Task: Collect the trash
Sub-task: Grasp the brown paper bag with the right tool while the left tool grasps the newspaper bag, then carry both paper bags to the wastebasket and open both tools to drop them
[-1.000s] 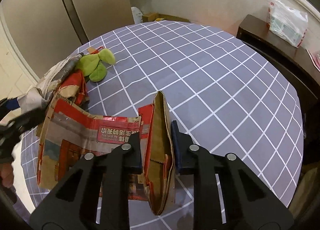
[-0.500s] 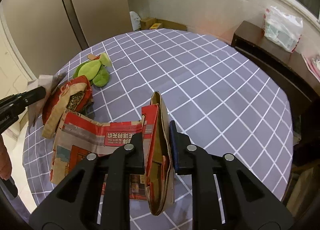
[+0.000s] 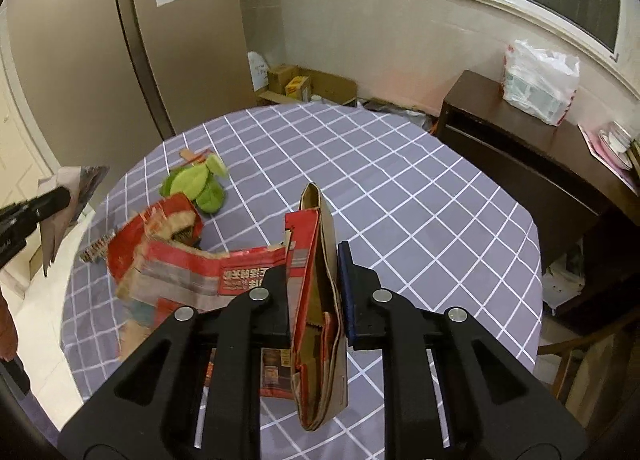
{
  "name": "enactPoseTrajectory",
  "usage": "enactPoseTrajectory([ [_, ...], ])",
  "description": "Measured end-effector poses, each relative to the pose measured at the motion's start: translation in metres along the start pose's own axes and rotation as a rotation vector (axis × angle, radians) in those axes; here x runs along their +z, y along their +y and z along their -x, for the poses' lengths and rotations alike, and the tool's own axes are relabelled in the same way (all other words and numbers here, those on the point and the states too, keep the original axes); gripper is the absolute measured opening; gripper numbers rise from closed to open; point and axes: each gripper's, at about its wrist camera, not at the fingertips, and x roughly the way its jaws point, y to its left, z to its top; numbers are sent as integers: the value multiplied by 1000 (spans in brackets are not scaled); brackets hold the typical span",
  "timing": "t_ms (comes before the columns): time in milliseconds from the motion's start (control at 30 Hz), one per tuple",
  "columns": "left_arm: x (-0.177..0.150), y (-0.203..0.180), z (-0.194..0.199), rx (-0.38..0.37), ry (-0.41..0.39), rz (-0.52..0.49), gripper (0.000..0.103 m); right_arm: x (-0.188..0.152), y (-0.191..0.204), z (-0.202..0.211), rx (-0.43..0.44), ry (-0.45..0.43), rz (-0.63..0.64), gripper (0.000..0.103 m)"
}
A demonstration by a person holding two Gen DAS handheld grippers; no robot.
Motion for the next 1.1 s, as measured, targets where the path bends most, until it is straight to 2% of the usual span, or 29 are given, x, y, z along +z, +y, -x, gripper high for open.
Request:
enactPoseTrajectory([
  [200,-2,15,14,17,-13,19,3,12,20,17,11,-41,32,17],
  [367,-5,34,25,42,-30,41,3,21,51,23,43,-60,68,17],
  [700,-21,94,51,118,-49,136,3,28,138,14,144,-38,180,17],
  [1100,-48,158,75,197,-43,228,4,14,231,3,232,4,317,17],
])
